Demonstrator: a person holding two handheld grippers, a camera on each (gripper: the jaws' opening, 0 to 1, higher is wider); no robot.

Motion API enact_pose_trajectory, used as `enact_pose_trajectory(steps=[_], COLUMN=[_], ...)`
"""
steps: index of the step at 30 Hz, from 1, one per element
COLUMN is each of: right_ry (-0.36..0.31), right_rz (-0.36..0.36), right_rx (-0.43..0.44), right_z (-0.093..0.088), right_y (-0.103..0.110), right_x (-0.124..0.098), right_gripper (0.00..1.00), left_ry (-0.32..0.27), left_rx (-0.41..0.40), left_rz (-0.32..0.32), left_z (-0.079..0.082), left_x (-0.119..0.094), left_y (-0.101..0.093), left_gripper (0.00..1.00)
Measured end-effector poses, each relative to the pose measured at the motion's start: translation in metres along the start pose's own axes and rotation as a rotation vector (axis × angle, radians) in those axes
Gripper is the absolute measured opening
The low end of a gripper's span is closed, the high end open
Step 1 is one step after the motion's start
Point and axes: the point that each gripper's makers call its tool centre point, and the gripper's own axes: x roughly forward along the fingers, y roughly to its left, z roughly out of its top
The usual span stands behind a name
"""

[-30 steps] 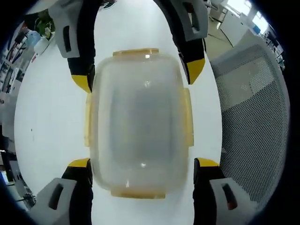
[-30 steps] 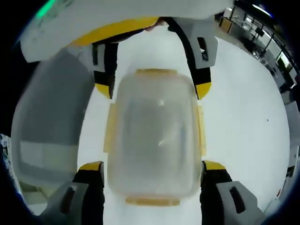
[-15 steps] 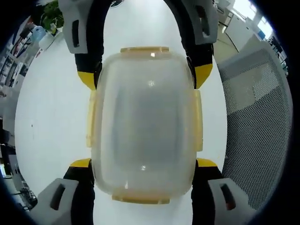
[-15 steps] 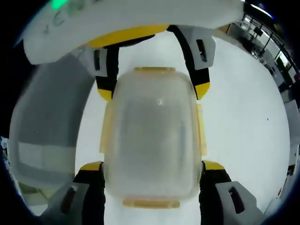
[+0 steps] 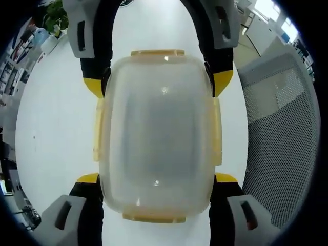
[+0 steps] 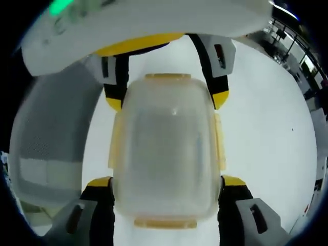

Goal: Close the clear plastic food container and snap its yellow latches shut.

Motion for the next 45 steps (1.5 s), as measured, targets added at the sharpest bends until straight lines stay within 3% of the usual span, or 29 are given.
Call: enact_pose_trajectory(steps=[16, 22, 31, 45], right_ry=[0.007, -0.021, -0.027, -0.01], right_rz=[-0.01, -0.016, -0.013, -0.006], right_rx=[0.011, 0.03, 0.021, 0.005], right_z=[0.002, 0.022, 0.047, 0.068], right_y=[0.0, 0.0, 0.0, 0.006], right_x=[0.001, 0.008, 0.018, 0.027], right_gripper=[0.84, 0.84, 0.85, 0.84], left_ry=[-0.013, 0.02, 0.024, -0.041], left_rx=[0.003, 0.027, 0.022, 0.002], left_rz=[0.0, -0.002, 0.0, 0.004], left_z=[-0.001, -0.022, -0.048, -0.069], left_x=[0.001, -0.001, -0.006, -0.011], left_y=[0.0, 0.002, 0.001, -0.006], left_gripper=[0.86, 0.86, 0.86, 0.86])
